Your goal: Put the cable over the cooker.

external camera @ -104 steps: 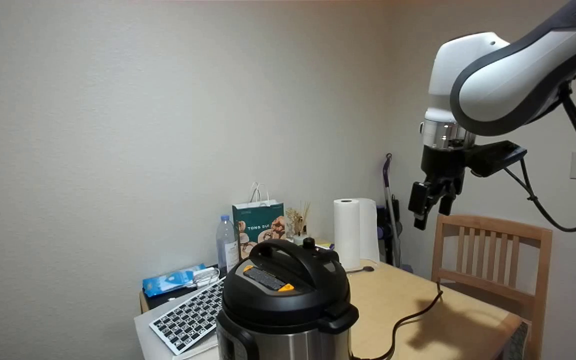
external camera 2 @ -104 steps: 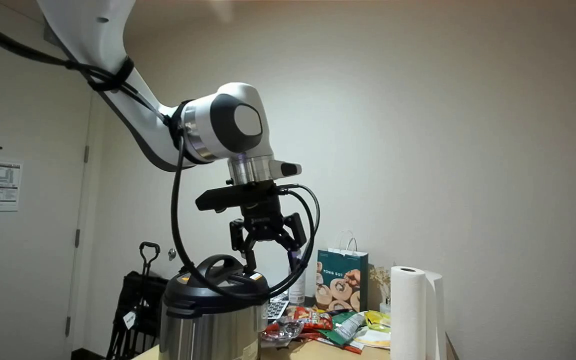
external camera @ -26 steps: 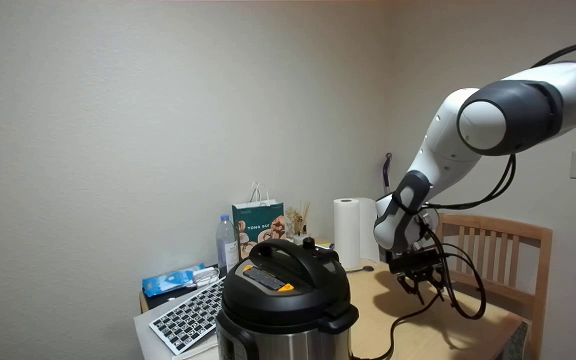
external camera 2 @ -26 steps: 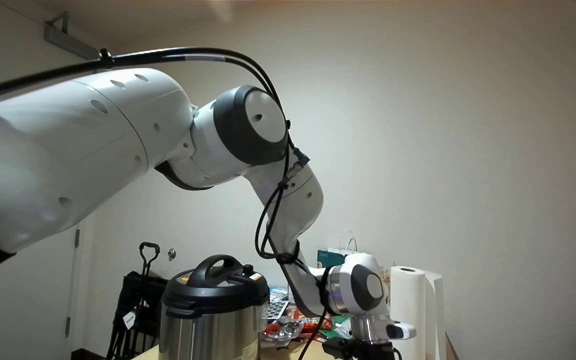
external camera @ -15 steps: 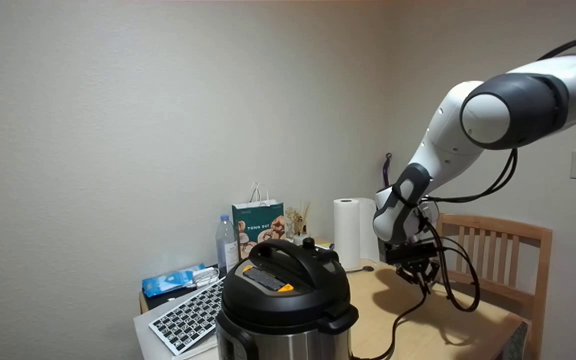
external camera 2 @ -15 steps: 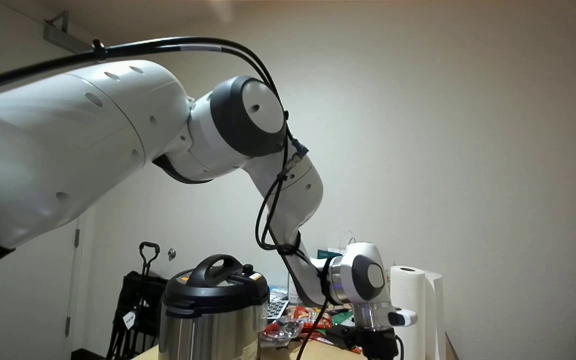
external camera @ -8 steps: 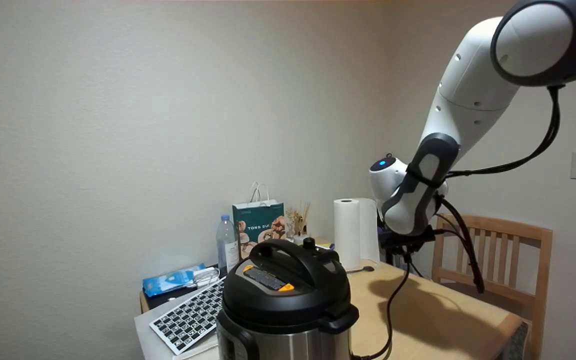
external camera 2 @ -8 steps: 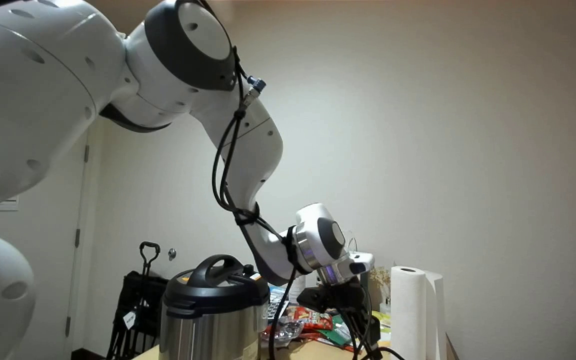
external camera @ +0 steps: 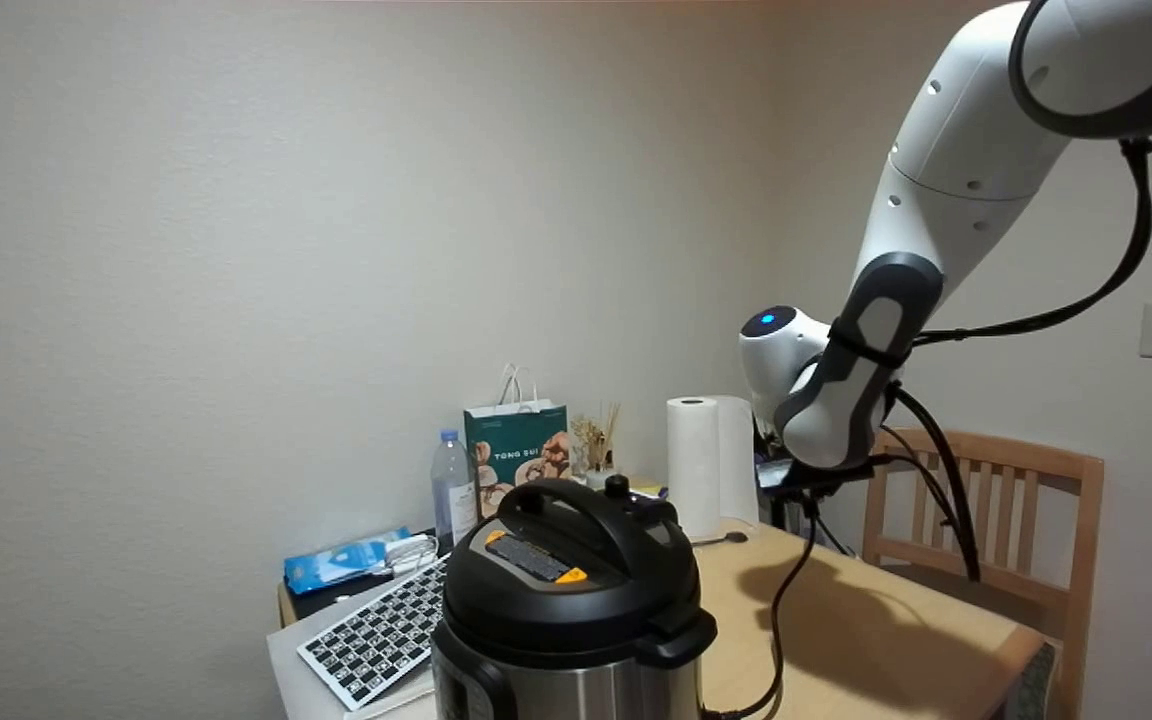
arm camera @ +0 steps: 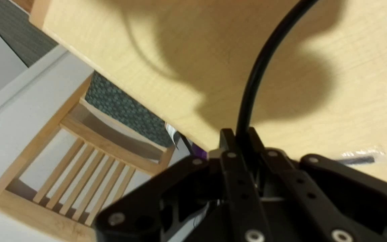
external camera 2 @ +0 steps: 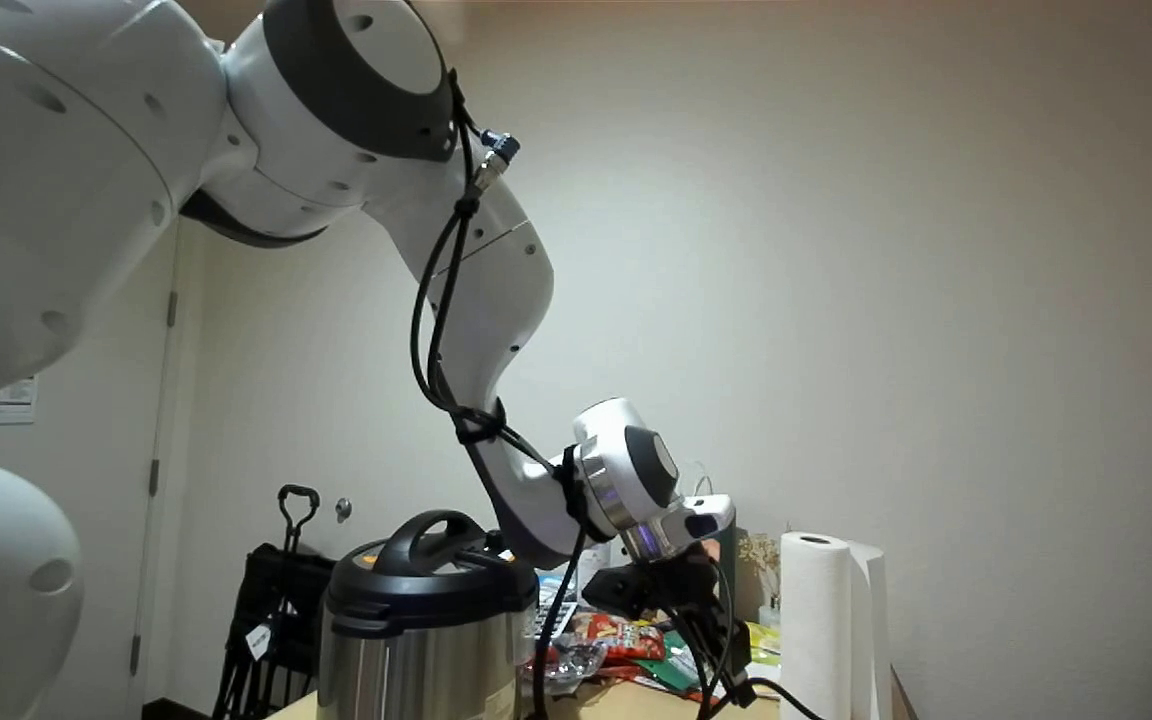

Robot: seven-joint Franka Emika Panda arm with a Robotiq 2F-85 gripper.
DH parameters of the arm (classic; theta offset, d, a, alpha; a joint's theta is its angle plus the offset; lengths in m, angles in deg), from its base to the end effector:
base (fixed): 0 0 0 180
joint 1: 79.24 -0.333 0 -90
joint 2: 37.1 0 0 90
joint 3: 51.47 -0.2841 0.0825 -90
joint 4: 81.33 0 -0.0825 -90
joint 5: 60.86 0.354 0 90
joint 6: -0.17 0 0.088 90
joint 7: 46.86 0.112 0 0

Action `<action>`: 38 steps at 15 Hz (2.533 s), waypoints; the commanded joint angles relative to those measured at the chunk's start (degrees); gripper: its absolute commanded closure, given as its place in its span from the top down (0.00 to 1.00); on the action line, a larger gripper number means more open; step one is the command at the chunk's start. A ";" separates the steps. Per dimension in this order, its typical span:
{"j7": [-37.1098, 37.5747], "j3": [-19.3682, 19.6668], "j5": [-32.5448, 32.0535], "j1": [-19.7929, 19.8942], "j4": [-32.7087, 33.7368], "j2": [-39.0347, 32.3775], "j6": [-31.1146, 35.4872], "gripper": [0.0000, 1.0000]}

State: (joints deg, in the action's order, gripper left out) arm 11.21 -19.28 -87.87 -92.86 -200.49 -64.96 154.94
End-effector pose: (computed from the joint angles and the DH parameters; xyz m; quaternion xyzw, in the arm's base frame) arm 0.5510 -0.1646 0.2297 0.8830 -0.3967 0.1541 0.1982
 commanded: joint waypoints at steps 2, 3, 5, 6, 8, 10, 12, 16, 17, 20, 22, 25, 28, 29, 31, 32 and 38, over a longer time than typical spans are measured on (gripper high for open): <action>17.81 11.07 -20.07 -15.22 -1.90 1.32 5.00 0.02; 21.84 12.91 -24.79 -18.74 -1.48 0.63 5.11 0.02; 27.71 16.21 -33.42 -24.58 -0.88 -0.43 5.35 0.02; 30.04 17.66 -37.70 -26.79 -0.31 -1.28 5.77 0.02; 30.38 9.26 -38.87 -20.22 0.51 2.16 0.59 0.10; 30.99 10.01 -40.00 -21.66 0.52 1.84 0.45 0.10; 31.00 10.48 -40.38 -21.60 0.52 1.73 0.49 0.02; 33.23 19.34 -43.67 -34.01 -2.25 6.92 0.89 0.02; 33.06 20.17 -45.29 -36.52 -2.94 8.72 -0.53 0.02; 29.18 19.22 -47.29 -40.85 -5.66 15.62 -7.69 0.02; 30.98 5.50 -54.00 -31.21 -6.89 21.46 -14.70 0.02; 31.95 -7.61 -51.86 -19.13 -4.07 18.42 -15.73 0.10; 33.64 -12.24 -53.92 -14.78 -3.71 18.11 -16.62 0.02; 34.94 -16.66 -58.05 -12.40 -3.59 18.85 -17.54 0.02; 36.68 -23.87 -64.61 -8.57 -3.77 19.45 -19.00 0.02; 37.33 -26.89 -66.94 -7.18 -4.11 19.86 -19.52 0.02; 38.45 -36.67 -70.04 -1.72 -5.45 19.87 -22.96 0.02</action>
State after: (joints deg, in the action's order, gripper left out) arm 48.14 -52.22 -155.69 -97.57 -205.06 -47.44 132.73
